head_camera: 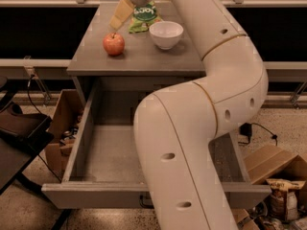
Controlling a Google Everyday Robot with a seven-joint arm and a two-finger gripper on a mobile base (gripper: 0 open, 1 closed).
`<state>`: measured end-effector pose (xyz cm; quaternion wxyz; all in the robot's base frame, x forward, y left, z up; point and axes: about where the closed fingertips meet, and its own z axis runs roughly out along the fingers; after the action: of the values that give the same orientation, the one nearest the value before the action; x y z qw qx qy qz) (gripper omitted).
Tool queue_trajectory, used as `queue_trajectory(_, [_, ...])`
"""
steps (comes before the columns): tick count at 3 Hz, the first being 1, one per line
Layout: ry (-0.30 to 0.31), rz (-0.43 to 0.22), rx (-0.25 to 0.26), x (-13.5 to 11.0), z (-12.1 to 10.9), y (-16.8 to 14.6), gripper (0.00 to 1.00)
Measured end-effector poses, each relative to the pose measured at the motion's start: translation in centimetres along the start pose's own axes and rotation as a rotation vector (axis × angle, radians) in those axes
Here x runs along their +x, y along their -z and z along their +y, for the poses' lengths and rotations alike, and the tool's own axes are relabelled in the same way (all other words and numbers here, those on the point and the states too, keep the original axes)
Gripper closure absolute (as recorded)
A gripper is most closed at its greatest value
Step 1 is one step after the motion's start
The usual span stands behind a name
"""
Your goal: Pick apple from top drawer and place on counter
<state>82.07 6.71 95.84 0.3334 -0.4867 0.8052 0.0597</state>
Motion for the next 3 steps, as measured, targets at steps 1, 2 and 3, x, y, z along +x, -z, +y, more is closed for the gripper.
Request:
queue_trajectory(1, [-0.094, 0.024, 0.068, 4.9, -4.0, 3.9, 0.00])
queue_trajectory(2, [-0.103, 0.037, 0.062, 5.3, -4.0, 3.0, 0.00])
queue_trajectory(3, [-0.197, 0.071, 0.114, 8.9, -6.3, 5.8, 0.00])
